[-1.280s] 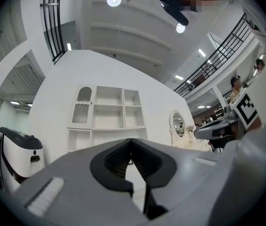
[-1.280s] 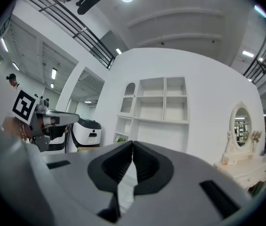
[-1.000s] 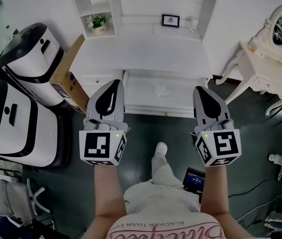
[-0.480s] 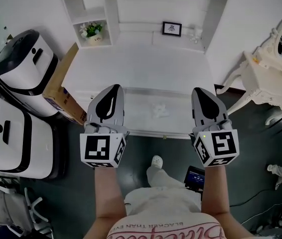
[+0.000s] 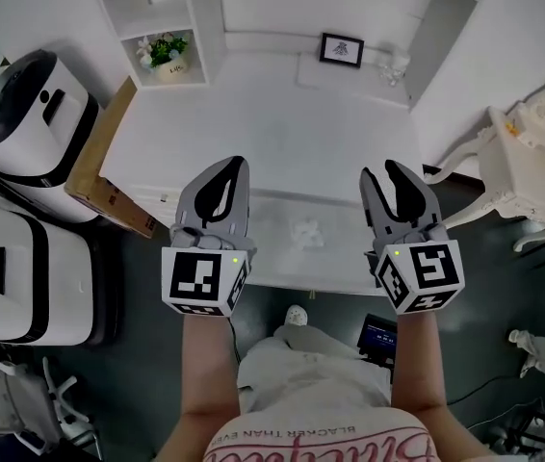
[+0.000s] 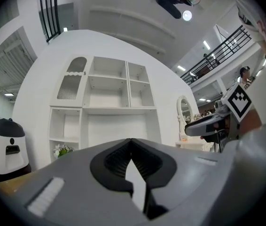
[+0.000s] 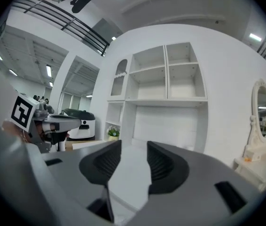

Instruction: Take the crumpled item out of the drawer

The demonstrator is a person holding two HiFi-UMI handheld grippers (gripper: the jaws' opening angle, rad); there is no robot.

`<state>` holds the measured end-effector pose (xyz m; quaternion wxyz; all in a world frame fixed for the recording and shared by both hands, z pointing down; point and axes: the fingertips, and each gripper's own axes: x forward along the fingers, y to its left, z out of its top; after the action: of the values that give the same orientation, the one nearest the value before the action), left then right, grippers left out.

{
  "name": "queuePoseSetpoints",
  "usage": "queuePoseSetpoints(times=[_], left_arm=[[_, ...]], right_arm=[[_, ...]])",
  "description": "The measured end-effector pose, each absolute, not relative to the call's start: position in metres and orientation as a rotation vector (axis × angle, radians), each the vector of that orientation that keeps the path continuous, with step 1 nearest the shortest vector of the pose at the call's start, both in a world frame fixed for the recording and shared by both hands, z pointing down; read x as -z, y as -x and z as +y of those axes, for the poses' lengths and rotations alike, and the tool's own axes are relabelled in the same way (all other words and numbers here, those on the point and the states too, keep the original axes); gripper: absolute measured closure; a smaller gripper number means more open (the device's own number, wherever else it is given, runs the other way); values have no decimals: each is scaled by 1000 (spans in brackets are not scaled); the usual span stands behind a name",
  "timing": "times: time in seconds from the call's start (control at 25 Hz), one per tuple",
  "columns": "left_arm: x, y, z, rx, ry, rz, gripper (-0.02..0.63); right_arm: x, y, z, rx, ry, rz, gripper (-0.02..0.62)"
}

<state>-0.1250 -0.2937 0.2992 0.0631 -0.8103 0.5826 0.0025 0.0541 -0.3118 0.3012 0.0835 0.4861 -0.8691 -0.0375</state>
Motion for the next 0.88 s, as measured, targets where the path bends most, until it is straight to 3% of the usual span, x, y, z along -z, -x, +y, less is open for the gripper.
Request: queuePoseSetpoints(times=[0.12, 0.24, 0.56, 0.88], left_arm=[[-303, 121, -307, 3, 2472, 1741, 600], [-304, 123, -316, -6, 2498, 1738, 600], [-313, 132, -338, 17, 2582, 1708, 600], [-354, 127, -350, 91, 2684, 1699, 600]], right_arm=[[-312, -51, -325, 87, -1425, -2583, 338], [-318, -50, -334, 52, -1435, -2560, 268], [-336, -47, -346, -36, -1478, -2493, 259], [-408, -54, -352, -238, -1457, -2393, 259]])
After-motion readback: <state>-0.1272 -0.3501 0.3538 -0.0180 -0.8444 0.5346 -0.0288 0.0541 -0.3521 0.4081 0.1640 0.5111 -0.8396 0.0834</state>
